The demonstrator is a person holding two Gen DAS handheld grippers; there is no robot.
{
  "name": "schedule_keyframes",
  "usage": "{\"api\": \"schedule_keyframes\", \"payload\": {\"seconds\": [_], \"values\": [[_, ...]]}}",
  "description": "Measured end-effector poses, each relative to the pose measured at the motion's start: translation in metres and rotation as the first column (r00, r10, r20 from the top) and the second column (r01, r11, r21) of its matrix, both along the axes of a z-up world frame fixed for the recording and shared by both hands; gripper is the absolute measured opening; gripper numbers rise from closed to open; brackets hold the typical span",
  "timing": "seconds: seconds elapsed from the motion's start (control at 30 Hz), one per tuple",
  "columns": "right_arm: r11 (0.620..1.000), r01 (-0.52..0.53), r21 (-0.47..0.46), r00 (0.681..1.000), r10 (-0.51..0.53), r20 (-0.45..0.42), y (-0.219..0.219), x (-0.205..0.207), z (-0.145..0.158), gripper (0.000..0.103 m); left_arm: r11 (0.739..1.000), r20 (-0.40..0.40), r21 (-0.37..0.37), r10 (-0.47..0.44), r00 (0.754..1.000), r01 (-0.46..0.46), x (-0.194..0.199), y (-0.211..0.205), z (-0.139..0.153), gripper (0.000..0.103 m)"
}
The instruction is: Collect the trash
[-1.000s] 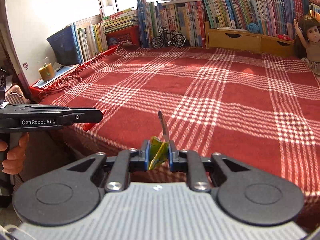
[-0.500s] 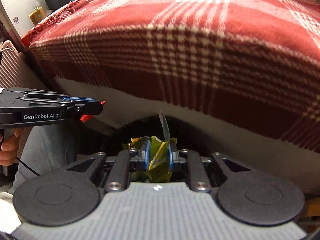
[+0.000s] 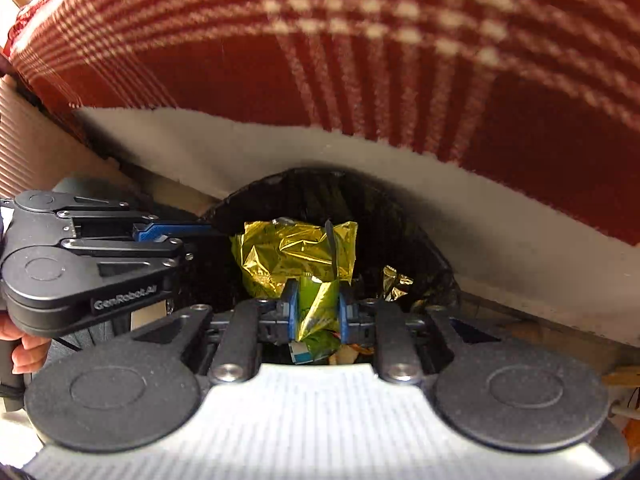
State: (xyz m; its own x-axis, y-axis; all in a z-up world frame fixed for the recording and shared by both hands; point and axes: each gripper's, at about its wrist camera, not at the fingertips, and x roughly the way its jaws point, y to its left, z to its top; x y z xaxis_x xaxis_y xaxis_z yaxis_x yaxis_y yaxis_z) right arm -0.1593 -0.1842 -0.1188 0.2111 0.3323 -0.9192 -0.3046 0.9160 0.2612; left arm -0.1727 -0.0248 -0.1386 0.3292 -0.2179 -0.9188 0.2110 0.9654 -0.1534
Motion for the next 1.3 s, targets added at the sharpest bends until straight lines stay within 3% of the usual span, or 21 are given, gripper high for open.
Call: {"api": "schedule_keyframes", "payload": {"seconds": [0.27, 0.37, 0.7, 1.13, 1.3], "values": [[1.0, 0.007, -0.014, 1.0, -0.007, -0.022, 0.007, -0.001, -0.007, 0.031, 1.0, -0.037, 0.012, -0.013, 0.999, 0.014, 0.003, 0.0, -0.013, 0.014], [1.0, 0.016, -0.023, 1.0, -0.016, -0.02, 0.007, -0.001, -0.007, 0.042, 1.0, -0.043, 0.013, -0.015, 0.999, 0.016, 0.001, -0.001, -0.013, 0.014], [0.999, 0.018, -0.046, 1.0, -0.018, -0.001, 0.007, -0.005, -0.004, 0.065, 0.999, -0.063, 0.035, -0.018, 0.998, 0.021, -0.002, -0.004, -0.015, 0.04], [0.997, 0.009, -0.081, 1.0, -0.009, 0.002, 0.003, -0.008, 0.0, 0.085, 0.999, -0.095, 0.051, 0.005, 0.995, 0.0, 0.0, -0.002, -0.018, 0.052], [0.997, 0.019, -0.074, 1.0, -0.02, -0.005, 0.001, -0.012, -0.001, 0.087, 0.999, -0.107, 0.051, 0.016, 0.994, -0.011, -0.001, -0.001, -0.02, 0.054]]}}
